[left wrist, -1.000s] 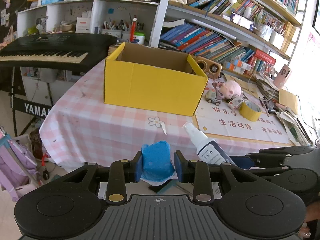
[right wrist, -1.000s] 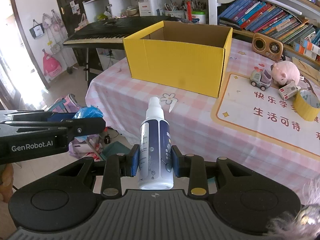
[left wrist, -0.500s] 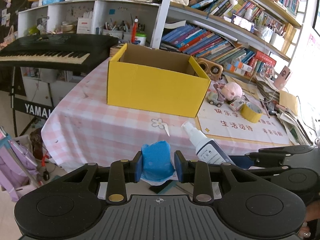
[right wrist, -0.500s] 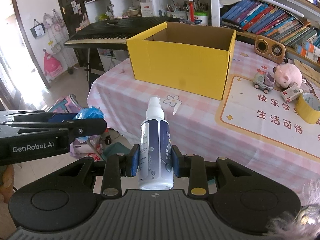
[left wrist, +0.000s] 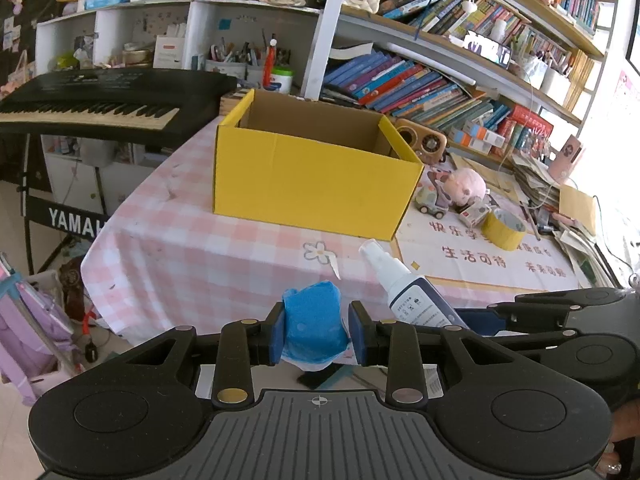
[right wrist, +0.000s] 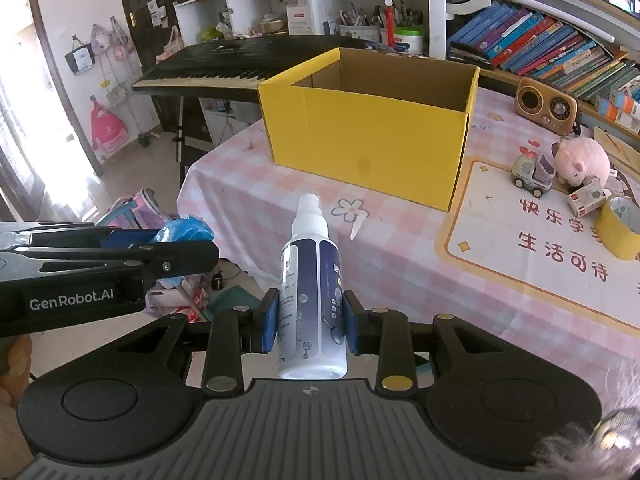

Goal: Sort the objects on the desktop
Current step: 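Lift the blue block and spray bottle and carry both toward the yellow box, then lower both held items into the yellow box and open both grippers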

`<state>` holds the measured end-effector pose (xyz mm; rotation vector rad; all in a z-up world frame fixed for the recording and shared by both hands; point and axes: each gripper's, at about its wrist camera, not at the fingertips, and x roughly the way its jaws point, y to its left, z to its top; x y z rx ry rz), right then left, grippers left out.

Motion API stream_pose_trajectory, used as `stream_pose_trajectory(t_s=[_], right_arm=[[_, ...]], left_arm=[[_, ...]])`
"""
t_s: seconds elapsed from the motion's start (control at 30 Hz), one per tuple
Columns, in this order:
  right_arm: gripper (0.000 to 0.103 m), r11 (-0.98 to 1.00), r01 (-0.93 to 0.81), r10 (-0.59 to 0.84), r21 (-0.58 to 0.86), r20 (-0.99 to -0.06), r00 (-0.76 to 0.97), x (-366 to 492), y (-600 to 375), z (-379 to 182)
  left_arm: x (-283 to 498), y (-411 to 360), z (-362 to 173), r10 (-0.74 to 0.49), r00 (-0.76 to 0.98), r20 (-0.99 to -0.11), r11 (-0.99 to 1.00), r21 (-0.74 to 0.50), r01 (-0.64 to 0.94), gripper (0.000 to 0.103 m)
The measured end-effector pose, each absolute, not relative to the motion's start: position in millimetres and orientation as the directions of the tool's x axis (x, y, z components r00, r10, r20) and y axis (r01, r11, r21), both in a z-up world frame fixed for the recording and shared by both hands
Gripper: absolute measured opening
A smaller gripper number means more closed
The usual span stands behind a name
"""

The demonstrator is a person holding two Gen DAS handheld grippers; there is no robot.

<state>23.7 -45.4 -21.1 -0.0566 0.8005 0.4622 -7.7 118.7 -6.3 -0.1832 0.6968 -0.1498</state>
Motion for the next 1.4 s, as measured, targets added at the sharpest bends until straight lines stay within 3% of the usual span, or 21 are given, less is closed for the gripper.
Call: stream_pose_trajectory(t_s=[0.4,1.13,1.4], right_arm=[[0.030,0.897,-0.426,0.384,0.118,-0.687,0.617,43.0,-48.7,-13.0],[0.030,0.875,-0.461,0.465,0.150,-0.526,0.712,151.0,-69.7,59.4],[0.030,0.858,-0.501,0.478,0.114,-0.531,0.699,217.8,-68.3,64.1]], left_arm=[[14.9,115.7,0.4,-0.200,0.773,-0.602,0.975,-0.197,0.099,0.031],[115.4,111.6,68.7,-0.175,0.885,-0.432,0.983,-0.125,0.134,0.031],[170.8,109.7,63.7,-0.120,0.878,-0.463,0.992,-0.087,0.090,0.031]])
